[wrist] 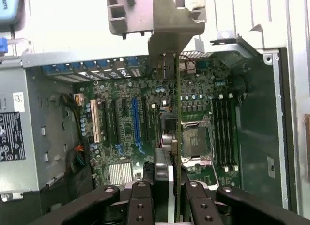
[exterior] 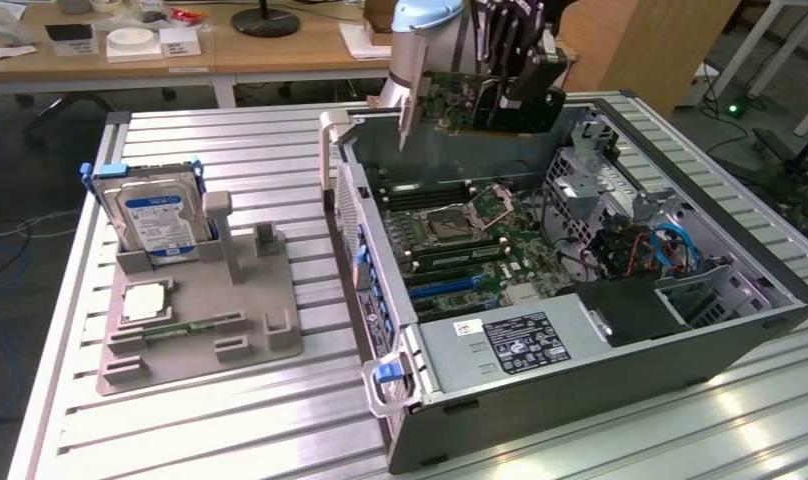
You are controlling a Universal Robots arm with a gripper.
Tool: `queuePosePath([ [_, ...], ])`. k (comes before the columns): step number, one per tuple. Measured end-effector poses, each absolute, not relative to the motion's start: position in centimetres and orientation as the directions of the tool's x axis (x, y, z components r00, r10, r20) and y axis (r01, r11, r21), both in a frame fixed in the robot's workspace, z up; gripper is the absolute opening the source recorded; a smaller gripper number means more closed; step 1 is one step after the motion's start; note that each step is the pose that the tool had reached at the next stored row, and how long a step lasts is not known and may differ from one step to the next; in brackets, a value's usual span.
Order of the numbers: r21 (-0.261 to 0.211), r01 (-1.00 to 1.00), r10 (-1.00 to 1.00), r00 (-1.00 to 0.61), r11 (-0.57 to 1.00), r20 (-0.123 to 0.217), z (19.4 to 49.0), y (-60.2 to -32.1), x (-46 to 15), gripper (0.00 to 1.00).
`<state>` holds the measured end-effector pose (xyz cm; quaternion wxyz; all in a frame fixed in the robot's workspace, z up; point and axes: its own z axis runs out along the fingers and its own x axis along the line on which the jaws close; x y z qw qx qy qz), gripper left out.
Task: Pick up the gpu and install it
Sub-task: 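Insert the gpu into the slot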
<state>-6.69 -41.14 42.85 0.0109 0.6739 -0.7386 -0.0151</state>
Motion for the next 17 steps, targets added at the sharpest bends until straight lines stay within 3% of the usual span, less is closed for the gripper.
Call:
queuePosePath([
  [9,0.037,-0.997,-0.998,0.065,-0.065,-0.004,42.80,-41.14,-6.69,0.28],
  [17,0.021,-0.997,-0.998,0.068,-0.068,-0.003,42.80,-41.13,-6.69,0.28],
])
